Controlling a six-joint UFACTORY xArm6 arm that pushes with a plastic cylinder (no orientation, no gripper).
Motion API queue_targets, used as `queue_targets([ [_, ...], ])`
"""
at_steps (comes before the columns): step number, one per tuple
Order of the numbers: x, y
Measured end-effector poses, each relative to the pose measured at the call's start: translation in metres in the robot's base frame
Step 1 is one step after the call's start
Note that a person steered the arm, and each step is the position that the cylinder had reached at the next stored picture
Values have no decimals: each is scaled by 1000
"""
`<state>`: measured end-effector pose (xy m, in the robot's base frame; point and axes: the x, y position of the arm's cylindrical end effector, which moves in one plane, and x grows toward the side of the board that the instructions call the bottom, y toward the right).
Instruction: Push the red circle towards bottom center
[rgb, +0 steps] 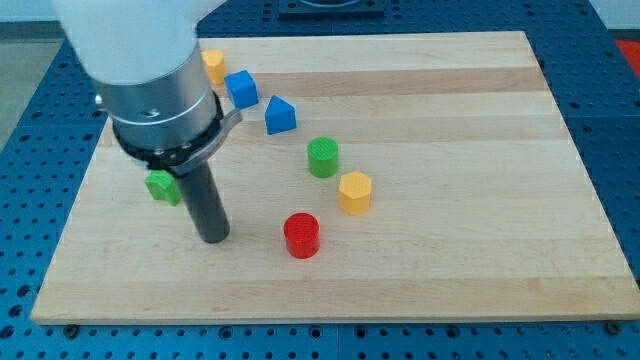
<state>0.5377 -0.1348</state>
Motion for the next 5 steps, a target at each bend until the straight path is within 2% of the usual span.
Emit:
queue_targets([
  [1,4,10],
  [4,4,122],
  [5,4,138],
])
